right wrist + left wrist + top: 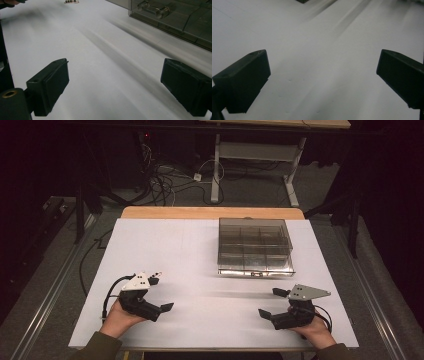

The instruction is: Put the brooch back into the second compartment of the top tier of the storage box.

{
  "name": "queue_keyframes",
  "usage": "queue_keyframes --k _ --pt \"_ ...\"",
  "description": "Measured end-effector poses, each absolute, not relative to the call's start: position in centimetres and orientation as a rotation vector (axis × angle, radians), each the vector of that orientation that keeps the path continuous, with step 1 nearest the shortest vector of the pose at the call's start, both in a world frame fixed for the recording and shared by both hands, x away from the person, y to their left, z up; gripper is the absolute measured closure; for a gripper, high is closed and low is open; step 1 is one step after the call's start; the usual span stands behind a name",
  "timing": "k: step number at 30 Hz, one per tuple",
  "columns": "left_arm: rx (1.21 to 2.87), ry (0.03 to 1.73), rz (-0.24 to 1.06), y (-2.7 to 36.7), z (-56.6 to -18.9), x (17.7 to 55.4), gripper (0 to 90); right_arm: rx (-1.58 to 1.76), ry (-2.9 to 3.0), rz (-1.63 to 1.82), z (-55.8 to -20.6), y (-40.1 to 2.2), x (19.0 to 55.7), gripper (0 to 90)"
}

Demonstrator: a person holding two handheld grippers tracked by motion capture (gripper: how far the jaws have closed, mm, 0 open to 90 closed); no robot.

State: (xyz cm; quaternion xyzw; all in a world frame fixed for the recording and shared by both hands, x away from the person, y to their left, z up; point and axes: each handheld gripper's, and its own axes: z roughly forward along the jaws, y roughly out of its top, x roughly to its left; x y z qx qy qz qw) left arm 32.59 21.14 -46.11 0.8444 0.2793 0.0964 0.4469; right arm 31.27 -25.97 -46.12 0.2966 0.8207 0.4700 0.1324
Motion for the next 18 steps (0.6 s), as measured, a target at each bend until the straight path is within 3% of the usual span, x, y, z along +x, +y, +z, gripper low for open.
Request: queue_keyframes --k 18 --pt "2.065 0.747 0.225 22.0 -45.8 34.8 0.0 0.866 2.396 1.361 -46.2 -25.8 31.3 10.8"
